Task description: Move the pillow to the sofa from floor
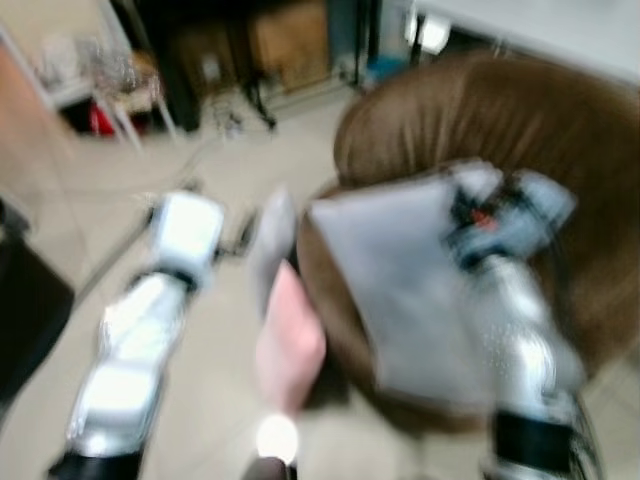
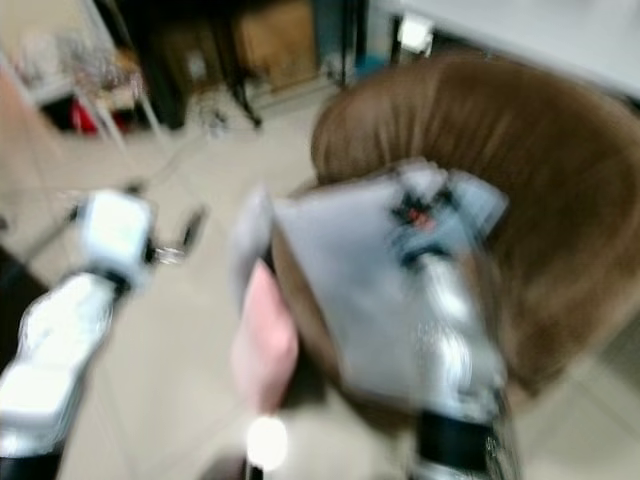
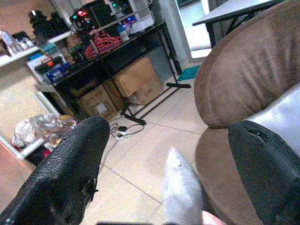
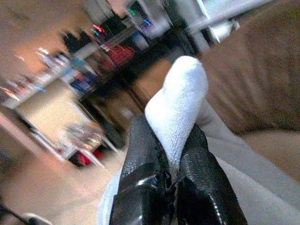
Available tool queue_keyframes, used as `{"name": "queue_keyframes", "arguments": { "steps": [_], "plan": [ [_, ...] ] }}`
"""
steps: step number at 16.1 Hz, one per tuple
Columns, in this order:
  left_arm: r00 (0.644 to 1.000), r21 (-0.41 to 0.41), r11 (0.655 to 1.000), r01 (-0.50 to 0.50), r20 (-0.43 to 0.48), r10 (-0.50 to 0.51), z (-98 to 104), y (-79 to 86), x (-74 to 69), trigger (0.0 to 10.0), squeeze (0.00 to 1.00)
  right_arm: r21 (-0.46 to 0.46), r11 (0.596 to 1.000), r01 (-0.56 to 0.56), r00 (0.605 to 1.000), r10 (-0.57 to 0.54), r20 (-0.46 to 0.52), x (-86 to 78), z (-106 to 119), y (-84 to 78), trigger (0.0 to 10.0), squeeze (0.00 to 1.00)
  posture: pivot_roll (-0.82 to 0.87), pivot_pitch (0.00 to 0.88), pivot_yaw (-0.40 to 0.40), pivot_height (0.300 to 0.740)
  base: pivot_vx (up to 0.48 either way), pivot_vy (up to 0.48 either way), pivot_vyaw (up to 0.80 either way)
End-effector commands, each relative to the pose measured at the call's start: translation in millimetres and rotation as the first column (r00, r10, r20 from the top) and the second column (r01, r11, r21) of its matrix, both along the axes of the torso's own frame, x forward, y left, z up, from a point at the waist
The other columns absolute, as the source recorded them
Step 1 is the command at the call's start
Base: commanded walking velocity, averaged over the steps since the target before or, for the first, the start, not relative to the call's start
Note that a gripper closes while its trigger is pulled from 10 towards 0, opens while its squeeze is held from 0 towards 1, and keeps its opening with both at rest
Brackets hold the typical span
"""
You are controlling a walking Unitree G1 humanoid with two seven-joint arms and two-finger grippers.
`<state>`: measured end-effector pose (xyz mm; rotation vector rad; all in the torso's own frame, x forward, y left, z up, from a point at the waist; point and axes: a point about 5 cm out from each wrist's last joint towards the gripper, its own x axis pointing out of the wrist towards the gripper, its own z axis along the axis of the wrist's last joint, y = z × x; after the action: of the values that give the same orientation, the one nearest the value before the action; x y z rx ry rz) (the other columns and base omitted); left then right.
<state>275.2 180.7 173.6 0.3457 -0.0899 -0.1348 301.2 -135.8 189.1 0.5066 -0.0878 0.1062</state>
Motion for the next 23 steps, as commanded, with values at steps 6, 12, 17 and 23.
{"name": "queue_keyframes", "arguments": {
  "steps": [6, 12, 17, 23],
  "plan": [
    [1.000, -0.010, 1.000, 0.013, 0.016, -0.013, 1.4, -8.1, 0.0, 10.0, 0.00, 0.012, 0.997, 0.081, 0.997, -0.081, -0.012, -9.7, -6.2, -20.6, 10.0, 0.00, -0.10, 0.000, 0.071, 0.740, 0.000, 0.000, 0.00],
    [0.999, -0.023, 0.999, 0.028, 0.035, -0.027, 7.1, -4.3, -2.1, 10.0, 0.00, -0.050, 0.988, -0.149, 0.989, 0.149, 0.008, -9.6, -8.4, 11.6, 10.0, 0.00, -0.06, 0.000, 0.059, 0.740, 0.000, 0.000, 0.00],
    [0.999, -0.019, 0.999, 0.026, 0.036, -0.026, 7.4, -0.9, -4.5, 10.0, 0.00, -0.079, 0.975, -0.208, 0.978, 0.210, 0.010, -0.8, -7.5, 22.4, 10.0, 0.00, -0.05, 0.000, 0.048, 0.740, 0.196, 0.000, -0.32],
    [0.999, -0.021, 1.000, 0.019, 0.037, -0.018, 6.3, -1.0, -6.8, 10.0, 0.00, -0.093, 0.963, -0.251, 0.966, 0.255, 0.036, -1.8, -7.6, 26.6, 10.0, 0.00, -0.04, 0.000, 0.032, 0.740, 0.252, 0.000, -0.53]
  ]
}}
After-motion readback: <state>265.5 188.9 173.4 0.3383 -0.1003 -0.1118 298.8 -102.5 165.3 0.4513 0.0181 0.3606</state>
